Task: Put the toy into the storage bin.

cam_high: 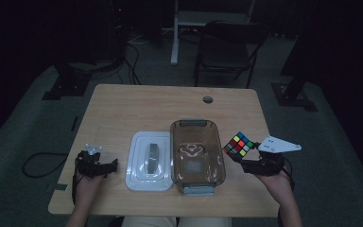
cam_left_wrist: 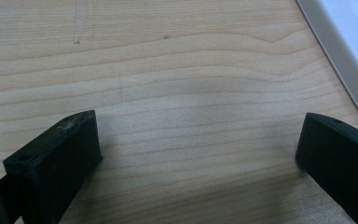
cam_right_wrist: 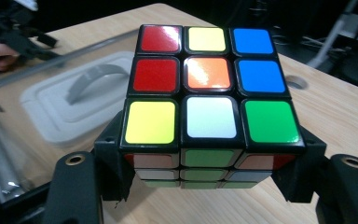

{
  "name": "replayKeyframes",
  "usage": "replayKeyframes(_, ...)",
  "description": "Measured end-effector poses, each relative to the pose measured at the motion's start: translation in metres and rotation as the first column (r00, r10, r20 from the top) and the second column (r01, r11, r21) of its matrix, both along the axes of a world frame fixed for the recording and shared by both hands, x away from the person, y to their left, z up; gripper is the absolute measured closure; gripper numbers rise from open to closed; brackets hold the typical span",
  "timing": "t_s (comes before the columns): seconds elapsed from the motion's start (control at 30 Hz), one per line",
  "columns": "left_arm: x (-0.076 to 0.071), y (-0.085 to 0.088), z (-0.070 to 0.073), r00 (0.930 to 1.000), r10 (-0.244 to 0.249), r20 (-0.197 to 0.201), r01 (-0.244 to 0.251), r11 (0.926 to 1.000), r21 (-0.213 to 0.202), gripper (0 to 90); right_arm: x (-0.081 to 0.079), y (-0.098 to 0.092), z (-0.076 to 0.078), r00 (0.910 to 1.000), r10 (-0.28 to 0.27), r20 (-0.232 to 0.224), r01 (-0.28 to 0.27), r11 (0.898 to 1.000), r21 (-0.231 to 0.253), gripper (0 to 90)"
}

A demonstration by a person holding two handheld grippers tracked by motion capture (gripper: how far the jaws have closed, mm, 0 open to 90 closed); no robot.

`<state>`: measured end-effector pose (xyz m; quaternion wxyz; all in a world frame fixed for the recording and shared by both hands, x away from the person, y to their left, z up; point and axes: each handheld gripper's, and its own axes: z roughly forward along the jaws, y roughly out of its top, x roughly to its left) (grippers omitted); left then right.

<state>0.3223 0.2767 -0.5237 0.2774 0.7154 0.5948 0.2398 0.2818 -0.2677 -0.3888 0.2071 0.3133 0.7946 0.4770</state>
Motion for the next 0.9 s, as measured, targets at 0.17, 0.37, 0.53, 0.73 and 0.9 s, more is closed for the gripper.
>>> replayKeyframes(0.17,0.000,0.000,0.000,1.0000,0.000,0.000,0.000,1.0000,0.000,0.5,0.002,0.013,0.006,0.9976,0.069,0.001,-0.069,0.998,-0.006,33.9)
replayKeyframes(0.37,0.000,0.000,0.000,1.0000,0.000,0.000,0.000,1.0000,0.000,0.5,0.004,0.027,0.013,0.9879,0.155,-0.007,-0.155,0.988,-0.014,33.9)
replayKeyframes(0.53,0.000,0.000,0.000,1.0000,0.000,0.000,0.000,1.0000,0.000,0.5,0.007,0.039,0.018,0.9742,0.226,-0.005,-0.226,0.973,-0.051,33.9)
replayKeyframes(0.73,0.000,0.000,0.000,1.0000,0.000,0.001,0.000,1.0000,0.000,0.5,0.014,0.061,0.021,0.9516,0.304,-0.046,-0.307,0.940,-0.150,33.9)
replayKeyframes(0.9,0.000,0.000,0.000,1.0000,0.000,0.001,0.000,1.0000,0.000,0.5,0.020,0.080,0.018,0.9274,0.356,-0.116,-0.373,0.899,-0.230,33.9)
